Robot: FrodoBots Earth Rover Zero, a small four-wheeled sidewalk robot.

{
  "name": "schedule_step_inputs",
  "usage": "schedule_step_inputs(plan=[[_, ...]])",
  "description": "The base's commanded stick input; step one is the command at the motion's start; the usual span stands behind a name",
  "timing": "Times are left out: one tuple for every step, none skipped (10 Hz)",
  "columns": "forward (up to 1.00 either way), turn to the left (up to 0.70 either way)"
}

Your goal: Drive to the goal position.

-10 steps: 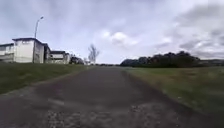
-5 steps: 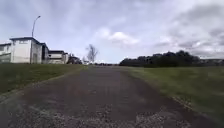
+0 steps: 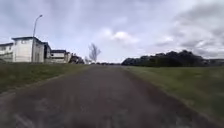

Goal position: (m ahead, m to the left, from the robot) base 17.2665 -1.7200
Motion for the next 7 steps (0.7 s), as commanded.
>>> schedule_step_inputs(plan=[[0.70,0.03],[0.70,0.03],[0.70,0.03],[0.70,0.34],[0.70,0.35],[0.70,0.35],[0.70,0.19]])
